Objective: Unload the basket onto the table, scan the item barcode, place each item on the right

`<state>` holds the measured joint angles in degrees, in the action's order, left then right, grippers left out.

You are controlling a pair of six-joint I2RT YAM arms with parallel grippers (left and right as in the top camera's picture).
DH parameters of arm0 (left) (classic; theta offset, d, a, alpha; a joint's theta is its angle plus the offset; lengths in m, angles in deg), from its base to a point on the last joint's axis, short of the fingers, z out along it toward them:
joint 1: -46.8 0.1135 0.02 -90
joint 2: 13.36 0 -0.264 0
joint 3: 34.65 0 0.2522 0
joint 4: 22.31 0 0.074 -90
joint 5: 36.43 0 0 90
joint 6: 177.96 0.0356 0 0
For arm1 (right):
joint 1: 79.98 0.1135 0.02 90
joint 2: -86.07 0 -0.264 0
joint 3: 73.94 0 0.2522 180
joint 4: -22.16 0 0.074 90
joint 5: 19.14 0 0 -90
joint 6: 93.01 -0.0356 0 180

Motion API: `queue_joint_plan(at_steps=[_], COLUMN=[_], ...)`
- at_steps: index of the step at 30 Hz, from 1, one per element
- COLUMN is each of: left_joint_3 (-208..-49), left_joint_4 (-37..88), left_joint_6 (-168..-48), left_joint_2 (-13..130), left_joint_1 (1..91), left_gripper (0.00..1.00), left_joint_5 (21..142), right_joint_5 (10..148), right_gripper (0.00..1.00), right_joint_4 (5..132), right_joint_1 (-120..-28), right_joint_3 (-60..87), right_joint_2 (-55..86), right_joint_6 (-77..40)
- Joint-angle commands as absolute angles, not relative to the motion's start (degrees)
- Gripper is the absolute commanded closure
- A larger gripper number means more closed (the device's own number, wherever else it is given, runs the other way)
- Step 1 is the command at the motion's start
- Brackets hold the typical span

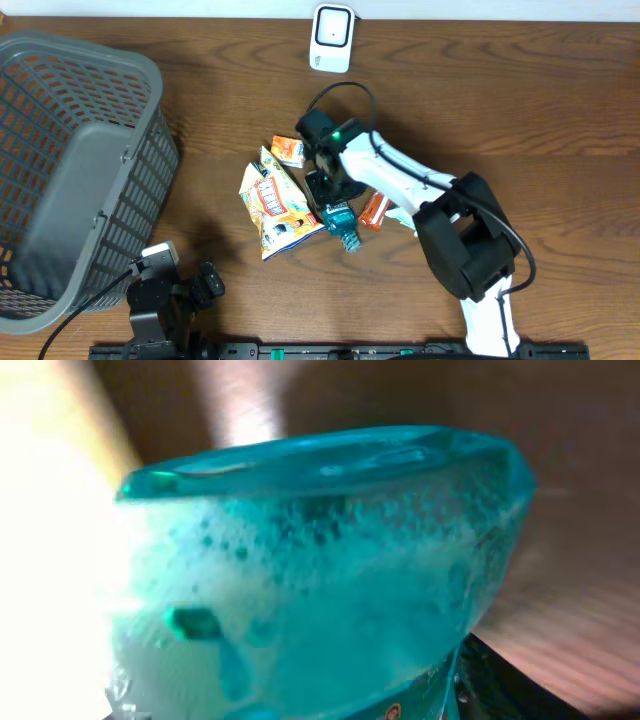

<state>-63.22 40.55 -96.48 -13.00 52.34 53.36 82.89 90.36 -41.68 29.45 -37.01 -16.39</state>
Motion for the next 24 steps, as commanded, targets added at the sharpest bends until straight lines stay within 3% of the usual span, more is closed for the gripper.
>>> queue_joint_plan(at_steps=[1,12,19,24], left_joint_3=[-62.3,-62.3,-62.3,-62.3], left_joint_4=[43.2,43.2,43.2,43.2], left_joint_6=[-95.3,-95.3,-95.3,-95.3], left_joint_2=[-13.1,-13.1,-13.1,-13.1], left_joint_1=[52.6,52.6,52.6,52.6], left_gripper=[0.02,0.02,0.02,0.02], left_joint_5=[52.9,52.9,52.9,52.9], right_joint_5=[99.1,107.1,93.5,92.4], right_gripper=[0.52,0.51,0.43,0.43], right_joint_4=[91.4,91.5,90.8,89.2], right_joint_1=[-43.4,-49.0,-49.8,-49.0], right_joint_3=[26.5,26.5,26.5,26.5], right_joint_2=[-42.2,-42.2,-42.2,-42.2], right_joint_6=[-7.5,-0.6,-7.5,-8.1])
